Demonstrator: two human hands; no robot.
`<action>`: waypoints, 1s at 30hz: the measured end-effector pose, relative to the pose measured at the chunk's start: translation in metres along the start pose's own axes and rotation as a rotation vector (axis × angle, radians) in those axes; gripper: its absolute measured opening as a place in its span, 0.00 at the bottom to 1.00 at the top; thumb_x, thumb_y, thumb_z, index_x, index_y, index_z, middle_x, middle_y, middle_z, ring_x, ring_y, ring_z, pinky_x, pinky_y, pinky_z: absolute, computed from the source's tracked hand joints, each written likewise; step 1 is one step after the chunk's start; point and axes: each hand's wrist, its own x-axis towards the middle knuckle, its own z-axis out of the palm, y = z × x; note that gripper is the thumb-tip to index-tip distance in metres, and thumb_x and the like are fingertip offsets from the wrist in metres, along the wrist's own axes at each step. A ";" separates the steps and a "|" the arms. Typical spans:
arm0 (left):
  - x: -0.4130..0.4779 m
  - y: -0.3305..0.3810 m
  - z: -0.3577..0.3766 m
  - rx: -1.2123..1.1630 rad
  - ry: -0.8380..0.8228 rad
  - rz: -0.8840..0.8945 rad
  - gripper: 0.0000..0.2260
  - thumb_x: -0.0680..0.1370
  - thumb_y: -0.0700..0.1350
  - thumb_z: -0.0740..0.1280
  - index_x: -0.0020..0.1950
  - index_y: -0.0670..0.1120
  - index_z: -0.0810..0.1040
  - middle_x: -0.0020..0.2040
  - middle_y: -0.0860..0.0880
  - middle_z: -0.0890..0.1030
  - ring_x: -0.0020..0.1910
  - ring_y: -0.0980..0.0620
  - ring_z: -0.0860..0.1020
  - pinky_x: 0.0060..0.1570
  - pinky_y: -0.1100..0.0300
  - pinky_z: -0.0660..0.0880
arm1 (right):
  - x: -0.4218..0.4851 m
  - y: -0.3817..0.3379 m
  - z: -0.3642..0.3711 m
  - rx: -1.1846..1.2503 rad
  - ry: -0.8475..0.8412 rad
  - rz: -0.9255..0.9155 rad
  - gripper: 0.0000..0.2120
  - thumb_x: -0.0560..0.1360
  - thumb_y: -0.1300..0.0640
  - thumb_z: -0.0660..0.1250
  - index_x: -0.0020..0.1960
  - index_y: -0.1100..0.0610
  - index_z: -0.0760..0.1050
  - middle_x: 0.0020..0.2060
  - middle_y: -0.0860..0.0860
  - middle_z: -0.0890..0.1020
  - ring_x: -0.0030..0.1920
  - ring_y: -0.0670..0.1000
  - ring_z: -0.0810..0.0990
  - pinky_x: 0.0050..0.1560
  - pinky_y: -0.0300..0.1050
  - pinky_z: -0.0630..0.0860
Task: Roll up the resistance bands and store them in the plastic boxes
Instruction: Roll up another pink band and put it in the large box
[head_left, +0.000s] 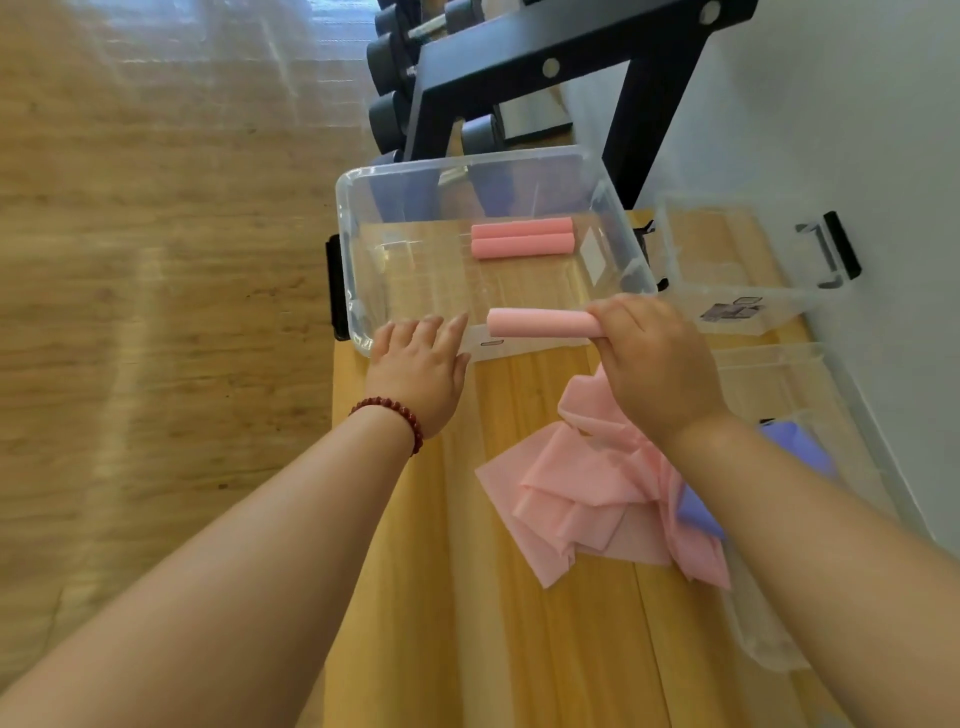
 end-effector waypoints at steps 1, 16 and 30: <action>0.000 -0.001 -0.001 -0.003 -0.015 0.010 0.24 0.84 0.55 0.47 0.80 0.53 0.49 0.78 0.49 0.61 0.76 0.47 0.58 0.75 0.51 0.48 | 0.003 -0.002 -0.001 -0.006 -0.007 0.016 0.08 0.75 0.63 0.65 0.53 0.63 0.79 0.44 0.58 0.82 0.41 0.62 0.78 0.36 0.54 0.76; 0.042 0.016 -0.021 -0.128 -0.002 -0.088 0.24 0.84 0.56 0.45 0.79 0.51 0.54 0.74 0.49 0.67 0.73 0.46 0.64 0.71 0.50 0.59 | 0.082 0.025 0.032 0.011 -0.167 -0.011 0.04 0.78 0.64 0.67 0.50 0.63 0.79 0.42 0.59 0.80 0.41 0.59 0.76 0.39 0.45 0.64; 0.078 0.007 -0.013 -0.208 -0.065 -0.185 0.25 0.83 0.59 0.46 0.79 0.52 0.56 0.74 0.48 0.67 0.73 0.46 0.65 0.69 0.49 0.62 | 0.137 0.050 0.094 -0.052 -0.529 0.080 0.11 0.81 0.58 0.63 0.62 0.56 0.74 0.57 0.56 0.77 0.56 0.56 0.75 0.54 0.49 0.73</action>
